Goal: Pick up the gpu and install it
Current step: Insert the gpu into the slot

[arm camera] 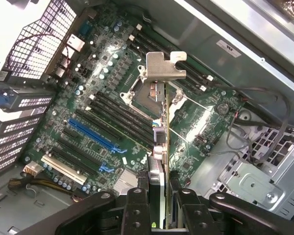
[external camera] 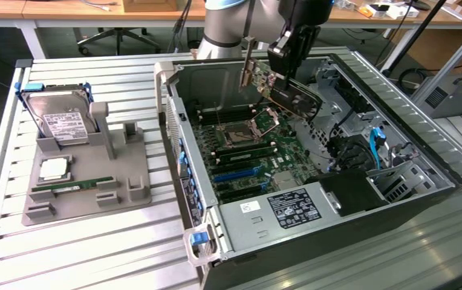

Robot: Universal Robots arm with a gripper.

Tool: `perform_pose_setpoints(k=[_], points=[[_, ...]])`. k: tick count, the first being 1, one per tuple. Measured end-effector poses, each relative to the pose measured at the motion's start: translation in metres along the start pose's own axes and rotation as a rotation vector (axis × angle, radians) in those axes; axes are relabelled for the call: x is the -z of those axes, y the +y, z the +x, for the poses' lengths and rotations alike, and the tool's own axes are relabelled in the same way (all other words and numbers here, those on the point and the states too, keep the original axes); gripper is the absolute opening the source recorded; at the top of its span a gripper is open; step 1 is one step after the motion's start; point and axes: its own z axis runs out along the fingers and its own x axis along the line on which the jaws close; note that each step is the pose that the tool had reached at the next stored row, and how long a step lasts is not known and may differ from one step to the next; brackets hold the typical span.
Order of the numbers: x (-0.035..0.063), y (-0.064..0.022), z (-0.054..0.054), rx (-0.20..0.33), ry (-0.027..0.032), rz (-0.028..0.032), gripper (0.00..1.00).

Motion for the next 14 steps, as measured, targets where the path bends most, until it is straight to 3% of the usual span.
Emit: perform_pose_setpoints(k=[14], points=[[0.0000, 0.0000, 0.0000, 0.050, -0.0013, 0.0026, 0.27]])
